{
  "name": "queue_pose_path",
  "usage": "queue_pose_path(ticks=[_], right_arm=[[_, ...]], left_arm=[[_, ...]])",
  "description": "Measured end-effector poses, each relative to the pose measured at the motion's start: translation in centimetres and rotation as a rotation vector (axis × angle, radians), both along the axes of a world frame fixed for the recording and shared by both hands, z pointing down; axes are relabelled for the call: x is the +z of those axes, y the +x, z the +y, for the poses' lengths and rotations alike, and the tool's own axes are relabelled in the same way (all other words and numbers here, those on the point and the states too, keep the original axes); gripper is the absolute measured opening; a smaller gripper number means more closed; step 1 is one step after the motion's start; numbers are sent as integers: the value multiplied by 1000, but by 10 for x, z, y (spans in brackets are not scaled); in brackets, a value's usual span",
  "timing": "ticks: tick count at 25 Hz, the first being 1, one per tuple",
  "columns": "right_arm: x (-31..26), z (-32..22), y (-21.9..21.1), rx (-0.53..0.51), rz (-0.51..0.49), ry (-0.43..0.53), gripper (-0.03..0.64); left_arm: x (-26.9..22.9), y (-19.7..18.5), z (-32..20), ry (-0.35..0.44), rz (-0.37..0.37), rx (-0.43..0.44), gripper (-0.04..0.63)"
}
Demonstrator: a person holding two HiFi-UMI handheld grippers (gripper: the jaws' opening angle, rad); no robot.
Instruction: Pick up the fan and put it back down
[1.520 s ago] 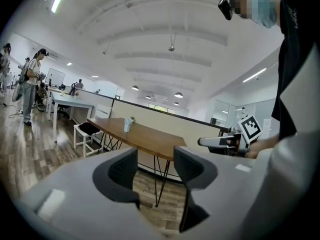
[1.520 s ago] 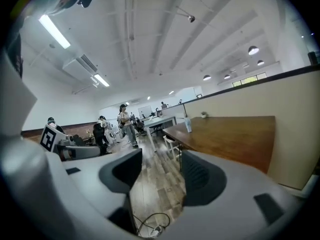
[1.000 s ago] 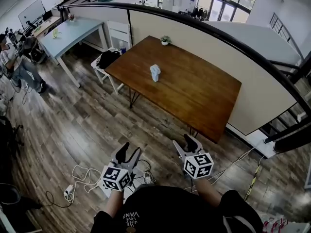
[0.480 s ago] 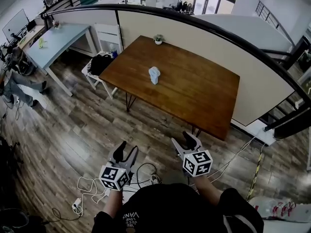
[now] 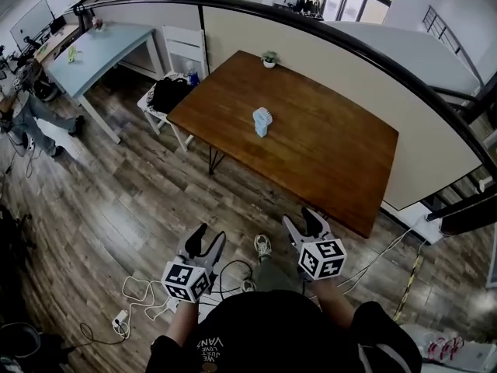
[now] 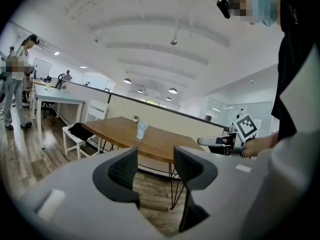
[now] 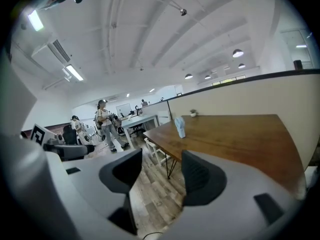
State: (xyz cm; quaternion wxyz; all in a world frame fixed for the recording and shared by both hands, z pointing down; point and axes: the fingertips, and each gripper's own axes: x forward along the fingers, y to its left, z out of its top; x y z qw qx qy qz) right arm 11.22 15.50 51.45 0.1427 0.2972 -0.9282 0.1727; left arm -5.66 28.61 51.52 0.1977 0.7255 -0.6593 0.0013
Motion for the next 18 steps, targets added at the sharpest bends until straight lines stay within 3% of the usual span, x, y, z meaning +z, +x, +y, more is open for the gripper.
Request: queue_pose_path(ticks=[18], right_arm=[[5, -152, -61, -79, 19, -6, 215]], left_arm=[[-7, -52, -140, -10, -28, -55, 210]])
